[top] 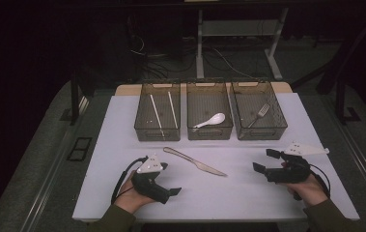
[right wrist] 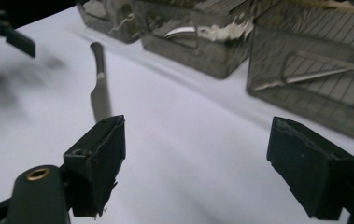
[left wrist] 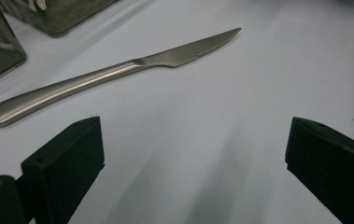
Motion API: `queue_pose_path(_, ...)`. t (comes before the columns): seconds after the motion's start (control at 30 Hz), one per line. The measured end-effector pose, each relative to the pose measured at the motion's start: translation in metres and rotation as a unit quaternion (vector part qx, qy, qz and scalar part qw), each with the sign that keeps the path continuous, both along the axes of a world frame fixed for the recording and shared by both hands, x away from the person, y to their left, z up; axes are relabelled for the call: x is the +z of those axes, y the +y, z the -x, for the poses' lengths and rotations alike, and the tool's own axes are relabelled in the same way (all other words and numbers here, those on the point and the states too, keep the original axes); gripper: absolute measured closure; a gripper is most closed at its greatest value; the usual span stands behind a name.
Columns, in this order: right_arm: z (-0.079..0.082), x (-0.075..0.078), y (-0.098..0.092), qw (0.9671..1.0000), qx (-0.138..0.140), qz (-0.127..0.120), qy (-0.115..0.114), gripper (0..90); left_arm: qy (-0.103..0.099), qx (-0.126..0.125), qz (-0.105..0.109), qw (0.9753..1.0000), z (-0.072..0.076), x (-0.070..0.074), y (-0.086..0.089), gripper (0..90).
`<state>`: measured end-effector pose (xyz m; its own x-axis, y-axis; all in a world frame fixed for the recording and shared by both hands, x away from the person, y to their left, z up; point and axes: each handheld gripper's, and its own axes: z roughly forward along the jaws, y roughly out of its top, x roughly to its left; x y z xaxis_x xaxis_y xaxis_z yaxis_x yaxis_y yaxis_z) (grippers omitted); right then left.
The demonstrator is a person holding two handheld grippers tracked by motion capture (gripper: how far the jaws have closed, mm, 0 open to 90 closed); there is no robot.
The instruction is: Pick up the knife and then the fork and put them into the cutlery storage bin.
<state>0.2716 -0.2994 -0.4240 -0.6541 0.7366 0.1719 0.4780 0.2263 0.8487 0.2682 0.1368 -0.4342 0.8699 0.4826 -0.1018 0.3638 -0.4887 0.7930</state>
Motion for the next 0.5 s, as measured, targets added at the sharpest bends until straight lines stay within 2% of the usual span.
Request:
queue_pose_path(0.07,0.004,-0.006,-0.001,0.9999,-0.001,-0.012,0.01,19.7,-0.002,0.002,0.002,1.0,-0.001,0.001,0.0,6.9)
queue_pose_path(0.2,0.006,-0.012,0.0,0.9998,0.012,0.006,0.017,19.6,-0.003,0.006,-0.004,1.0,-0.003,0.004,0.0,15.6)
queue_pose_path(0.23,0.006,-0.013,0.0,0.9997,0.011,0.011,0.018,19.6,-0.008,0.005,-0.012,0.9999,-0.005,0.005,-0.001,18.9)
queue_pose_path(0.37,0.005,-0.016,0.002,0.9995,0.008,0.02,0.024,19.6,-0.024,0.008,-0.025,0.9994,-0.016,0.012,-0.005,37.2)
queue_pose_path(0.5,0.005,-0.016,0.001,0.9996,0.008,0.021,0.017,19.6,-0.022,0.01,-0.032,0.9992,-0.033,0.016,-0.011,58.5)
